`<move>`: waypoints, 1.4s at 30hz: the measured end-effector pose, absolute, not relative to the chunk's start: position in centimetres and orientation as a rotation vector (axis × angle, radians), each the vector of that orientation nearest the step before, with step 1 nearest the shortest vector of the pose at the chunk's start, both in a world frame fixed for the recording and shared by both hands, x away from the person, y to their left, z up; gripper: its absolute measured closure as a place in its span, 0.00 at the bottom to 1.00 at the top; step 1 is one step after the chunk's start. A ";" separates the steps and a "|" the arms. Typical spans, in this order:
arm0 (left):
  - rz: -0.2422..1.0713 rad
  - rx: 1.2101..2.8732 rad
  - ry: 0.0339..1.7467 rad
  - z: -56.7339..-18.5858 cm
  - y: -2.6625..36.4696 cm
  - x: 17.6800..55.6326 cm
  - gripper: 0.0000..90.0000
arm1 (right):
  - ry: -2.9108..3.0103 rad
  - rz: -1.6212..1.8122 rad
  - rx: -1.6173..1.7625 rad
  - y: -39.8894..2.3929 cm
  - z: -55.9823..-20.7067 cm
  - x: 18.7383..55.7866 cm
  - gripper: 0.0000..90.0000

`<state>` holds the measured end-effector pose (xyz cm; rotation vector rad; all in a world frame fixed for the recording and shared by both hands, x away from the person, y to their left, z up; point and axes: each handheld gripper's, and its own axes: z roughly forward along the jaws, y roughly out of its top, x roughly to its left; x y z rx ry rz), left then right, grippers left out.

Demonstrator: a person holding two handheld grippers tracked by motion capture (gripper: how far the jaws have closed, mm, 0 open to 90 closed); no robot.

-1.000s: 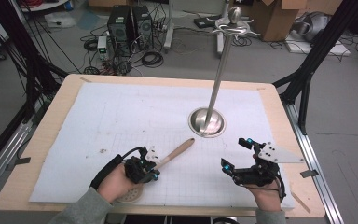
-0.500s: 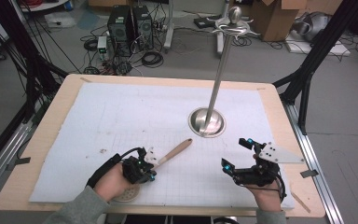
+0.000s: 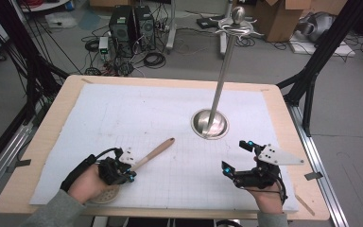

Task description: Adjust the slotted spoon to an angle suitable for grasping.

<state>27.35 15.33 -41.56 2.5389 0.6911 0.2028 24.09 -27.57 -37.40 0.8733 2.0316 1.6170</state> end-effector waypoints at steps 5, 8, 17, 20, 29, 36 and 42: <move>0.195 2.491 0.725 -41.7 16.0 27.6 1.00 | 2.039 1.612 0.864 -27.2 -37.4 24.2 0.03; 0.180 2.417 0.733 -41.2 16.0 27.7 1.00 | 2.042 1.615 0.853 -27.1 -37.4 24.3 0.03; 0.214 2.304 0.841 -40.4 15.8 29.8 1.00 | 2.037 1.622 0.852 -27.2 -37.3 24.4 0.03; 0.231 2.298 0.887 -40.6 15.6 30.9 1.00 | 2.034 1.625 0.850 -27.3 -37.3 24.3 0.03; 0.210 2.297 0.899 -41.8 15.3 32.6 1.00 | 2.017 1.630 0.863 -27.9 -37.3 24.2 0.03; 0.167 2.349 0.770 -41.8 14.4 32.8 1.00 | 2.018 1.623 0.861 -27.9 -37.3 24.1 0.03; 0.138 2.386 0.637 -41.8 13.1 32.4 1.00 | 2.023 1.623 0.871 -27.9 -37.4 24.1 0.03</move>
